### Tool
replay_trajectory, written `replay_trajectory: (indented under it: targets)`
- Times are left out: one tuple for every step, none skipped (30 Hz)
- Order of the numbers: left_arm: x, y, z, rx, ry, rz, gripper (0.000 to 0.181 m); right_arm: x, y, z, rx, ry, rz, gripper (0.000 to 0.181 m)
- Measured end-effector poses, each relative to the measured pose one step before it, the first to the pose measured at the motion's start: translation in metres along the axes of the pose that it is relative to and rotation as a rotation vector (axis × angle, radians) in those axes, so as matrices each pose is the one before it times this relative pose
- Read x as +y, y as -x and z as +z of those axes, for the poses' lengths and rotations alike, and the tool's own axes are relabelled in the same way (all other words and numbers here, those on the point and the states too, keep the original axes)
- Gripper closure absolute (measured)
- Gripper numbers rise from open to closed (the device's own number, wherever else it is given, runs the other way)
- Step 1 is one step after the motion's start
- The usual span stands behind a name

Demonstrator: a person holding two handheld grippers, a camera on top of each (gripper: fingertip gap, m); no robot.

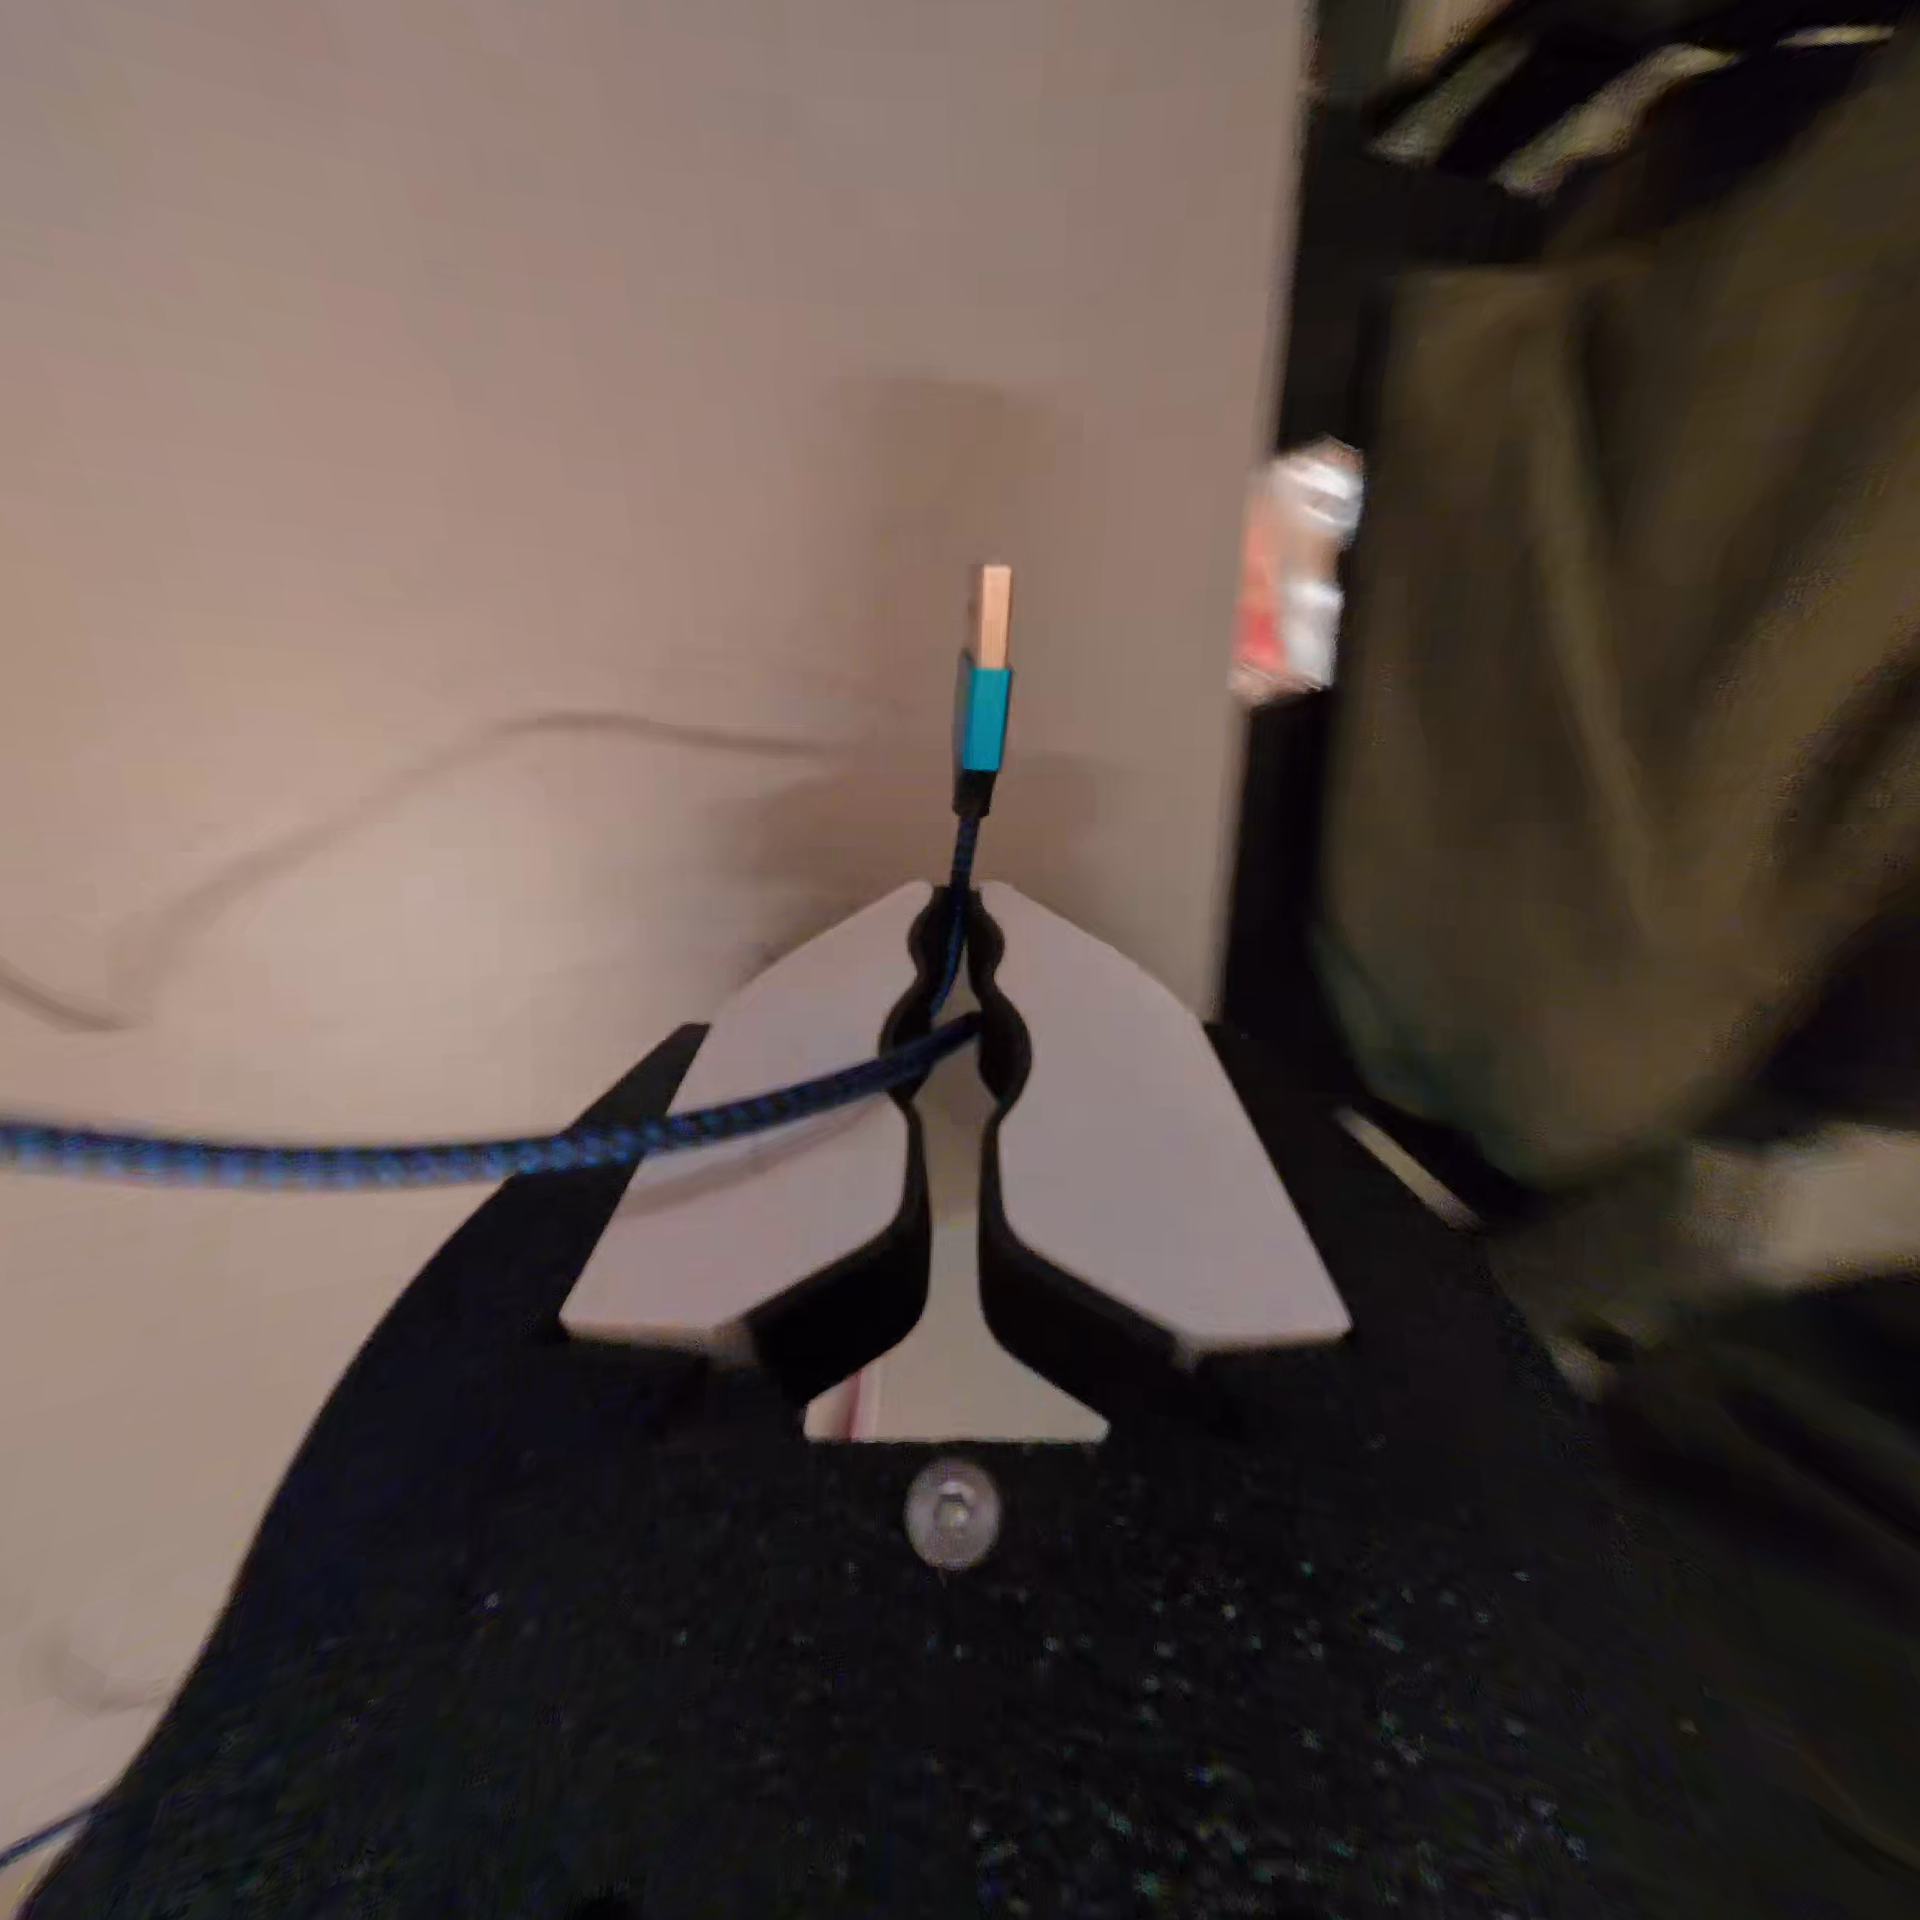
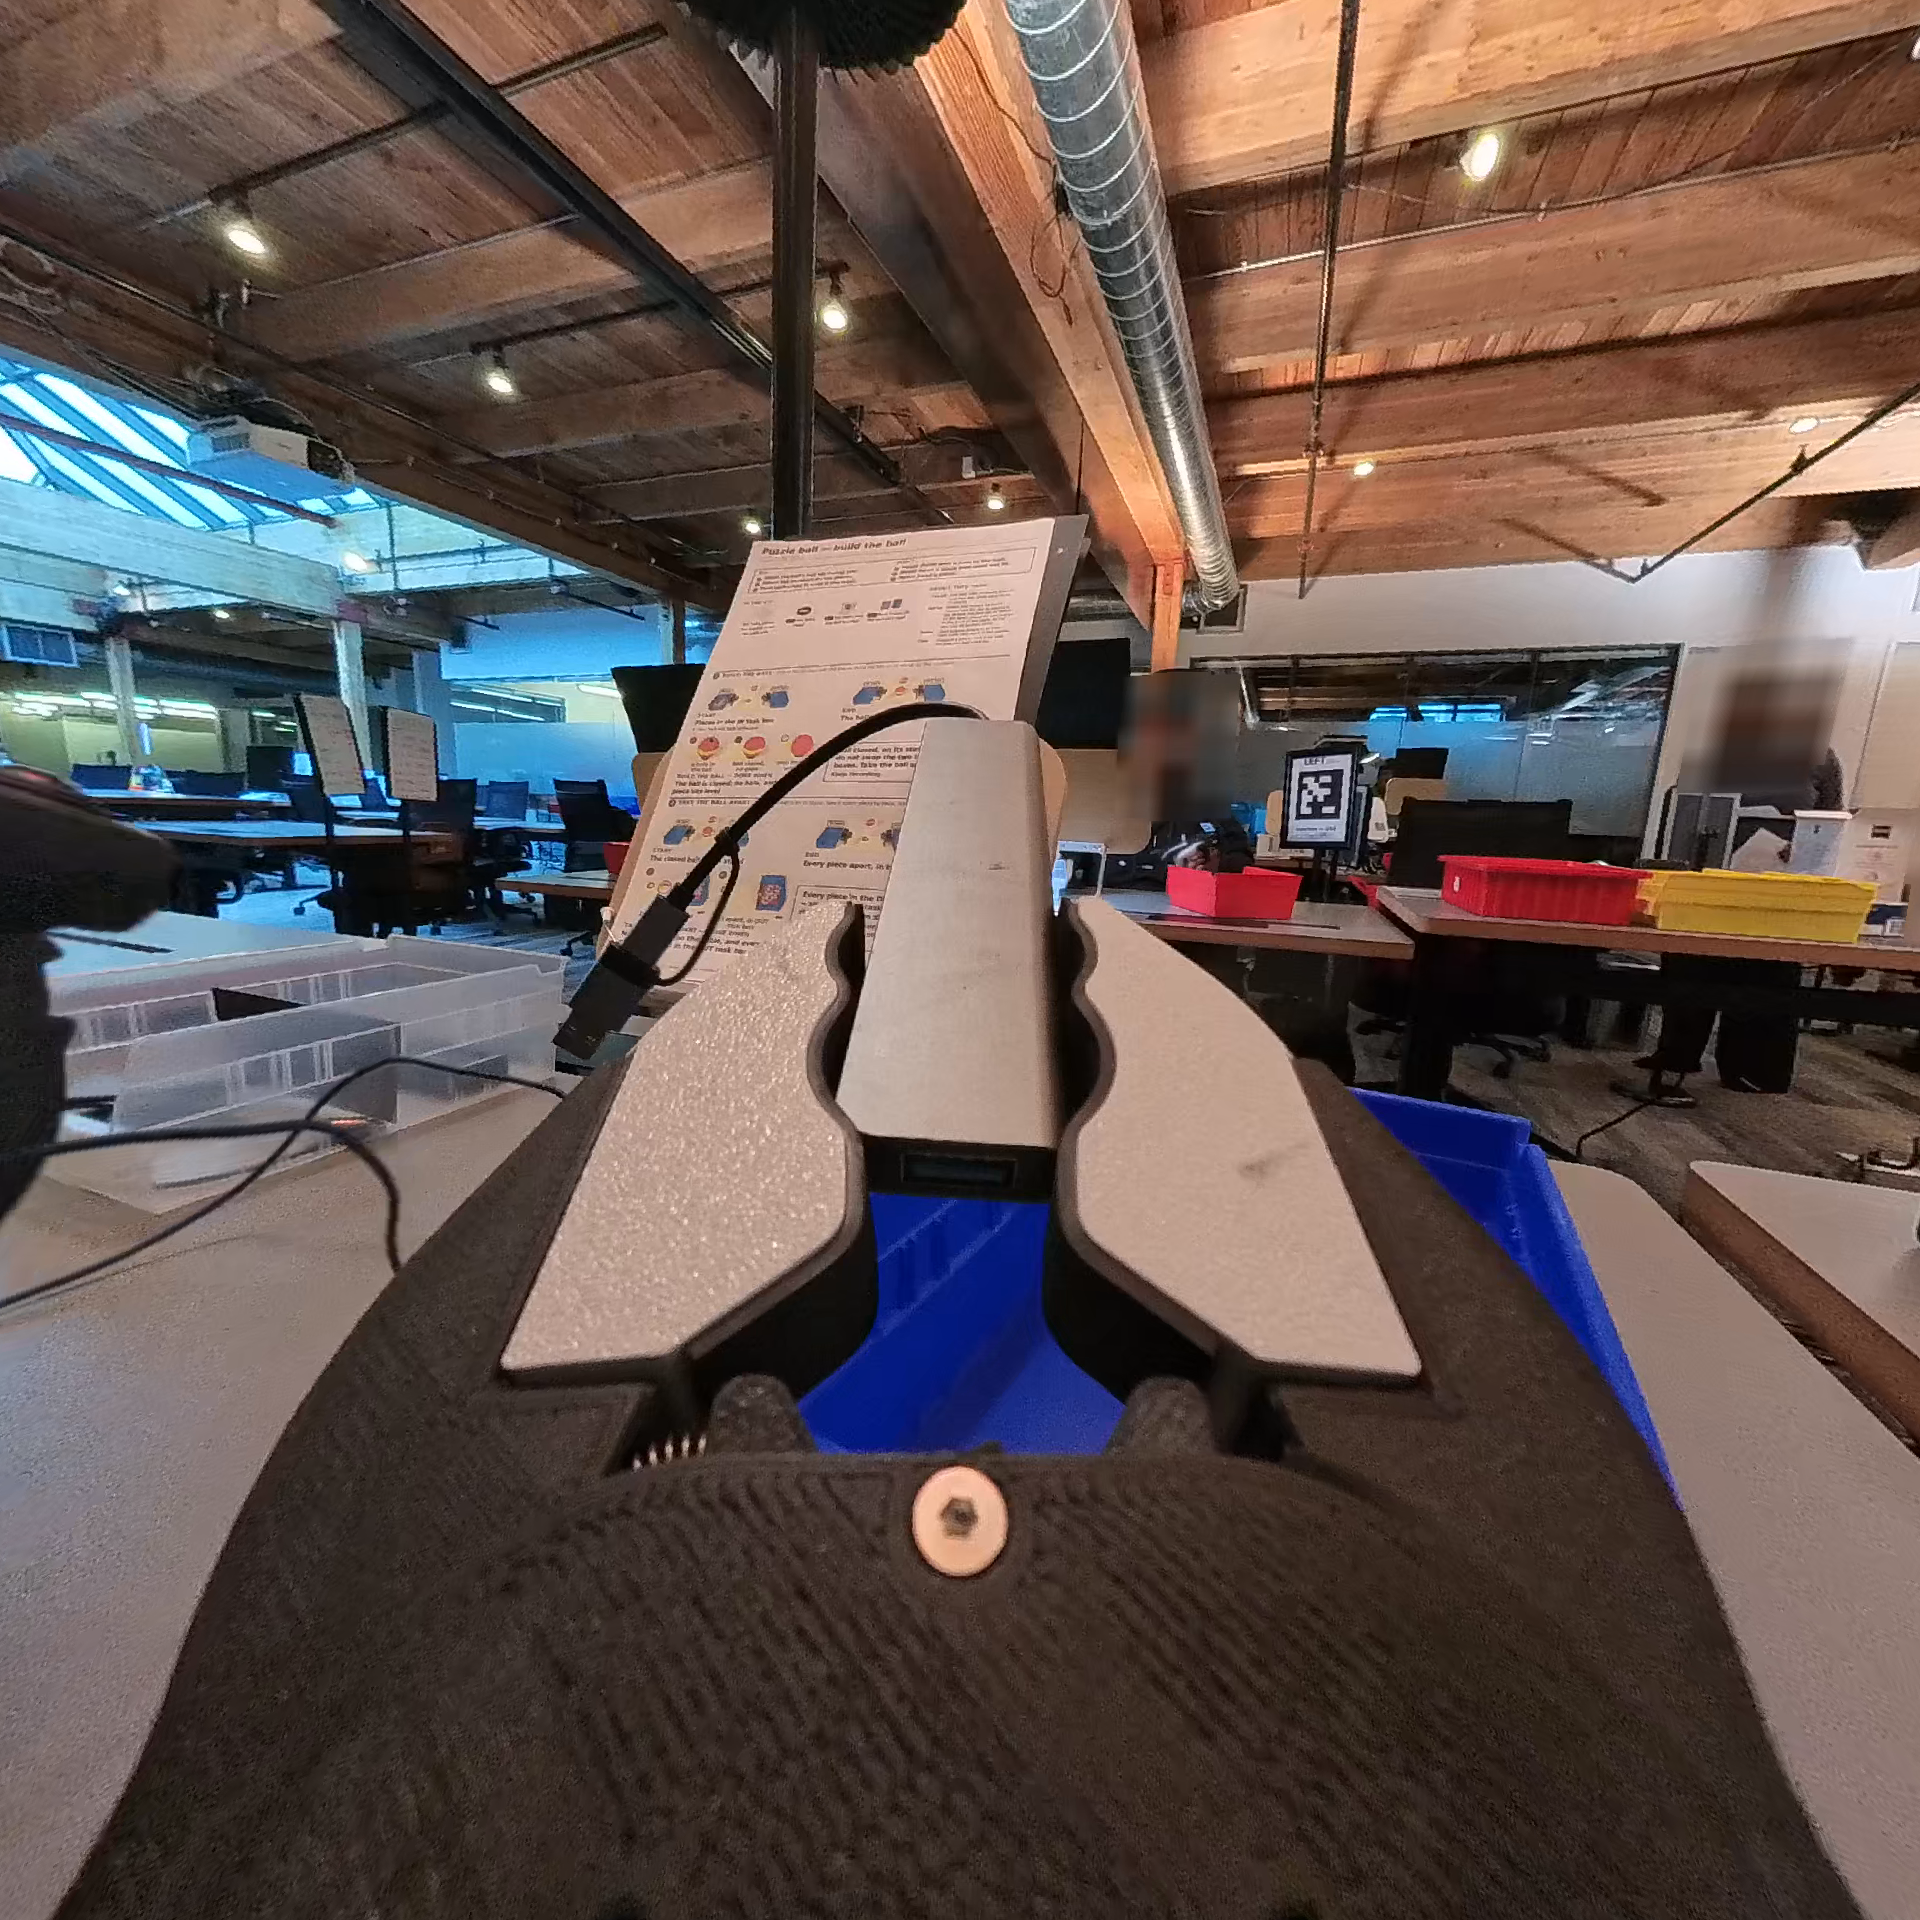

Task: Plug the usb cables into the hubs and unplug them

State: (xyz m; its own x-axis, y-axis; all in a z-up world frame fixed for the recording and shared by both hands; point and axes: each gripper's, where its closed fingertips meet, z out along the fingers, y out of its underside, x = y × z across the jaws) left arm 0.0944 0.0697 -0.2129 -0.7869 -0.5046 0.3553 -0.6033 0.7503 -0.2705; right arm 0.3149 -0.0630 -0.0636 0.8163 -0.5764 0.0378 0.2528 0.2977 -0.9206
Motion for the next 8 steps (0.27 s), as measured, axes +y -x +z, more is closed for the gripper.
replay_trajectory:
  targets:
    - [0.01501,-0.01035,-0.00950,0.1206,0.0429,-0.0470,0.179,0.00050,0.00074,0.00043,-0.0022,0.0007,0.0037,0.146]
    - [0.01478,-0.00595,-0.00567,0.0995,0.0387,-0.0468,0.179,0.00045,0.00111,0.00044,-0.0025,0.0011,0.0033,0.146]
    - [0.01212,0.00020,-0.00184,0.0711,0.0260,-0.0505,0.179,0.00005,0.00121,0.00044,-0.0024,-0.0014,0.0035,0.146]
    - [0.00898,0.00518,0.00182,0.0508,0.0197,-0.0573,0.179,-0.00013,0.00119,0.00034,-0.0030,-0.0016,0.0038,0.146]
    - [0.00654,0.00942,0.00436,0.0267,0.0204,-0.0526,0.179,0.00003,0.00121,0.00036,-0.0031,0.0007,0.0012,0.146]
    - [0.00367,0.01501,0.00547,-0.0207,0.0179,-0.0356,0.179,0.00026,0.00106,0.00027,-0.0029,0.0018,-0.0025,0.146]
    - [0.00028,0.01823,0.00471,-0.0588,0.0056,-0.0254,0.179,0.00001,0.00077,-0.00005,-0.0012,0.0004,-0.0046,0.146]
    - [-0.00393,0.01536,0.00349,-0.0585,-0.0158,-0.0120,0.179,0.00011,0.00045,-0.00003,-0.0011,0.0009,-0.0026,0.146]
